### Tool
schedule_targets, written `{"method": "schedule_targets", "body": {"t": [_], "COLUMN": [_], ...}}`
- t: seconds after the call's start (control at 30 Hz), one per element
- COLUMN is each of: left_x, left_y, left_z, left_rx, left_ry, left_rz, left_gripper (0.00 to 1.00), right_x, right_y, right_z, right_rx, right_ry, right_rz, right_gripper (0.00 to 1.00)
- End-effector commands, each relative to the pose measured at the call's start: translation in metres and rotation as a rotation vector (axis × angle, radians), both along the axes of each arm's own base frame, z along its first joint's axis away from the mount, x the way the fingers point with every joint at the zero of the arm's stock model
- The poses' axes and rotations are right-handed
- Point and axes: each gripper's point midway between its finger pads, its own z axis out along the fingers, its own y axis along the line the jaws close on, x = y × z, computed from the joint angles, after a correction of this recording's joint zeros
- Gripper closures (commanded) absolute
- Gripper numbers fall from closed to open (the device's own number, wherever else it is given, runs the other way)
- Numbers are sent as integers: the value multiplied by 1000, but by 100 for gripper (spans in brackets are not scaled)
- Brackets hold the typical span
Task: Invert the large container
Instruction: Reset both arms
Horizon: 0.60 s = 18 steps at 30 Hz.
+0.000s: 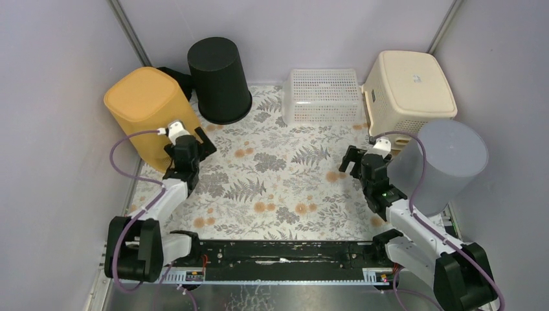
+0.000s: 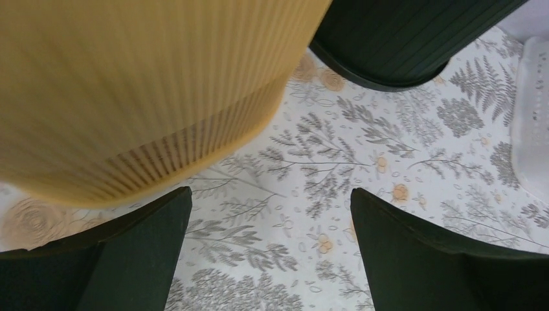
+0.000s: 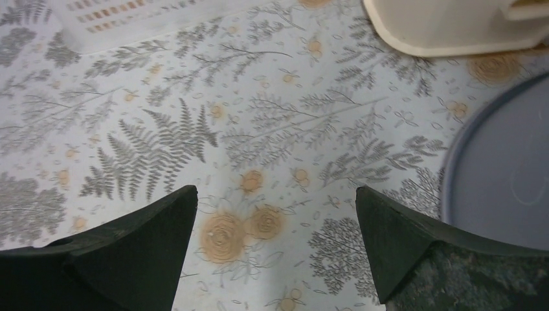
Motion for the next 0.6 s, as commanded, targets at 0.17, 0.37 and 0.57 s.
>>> {"method": "schedule_targets", "body": {"t": [0.17,0.37,0.57], "left_x": [-12,-5,6], "left_y": [28,28,34], "left_z": [19,3,-10], "left_rx": [169,267,292], "left_ry": [-152,-188,-205], "left_rz": [63,5,3], "left_gripper": [0,0,0], "right_x": [6,20,25], "right_y": [-53,-73,-83], "right_z": [15,15,-7], "right_rx": [-118,-289,-289], "right_ry": [-217,-223,-281], "right_rz": [-245,-316,-337], "right_gripper": [1,1,1]}}
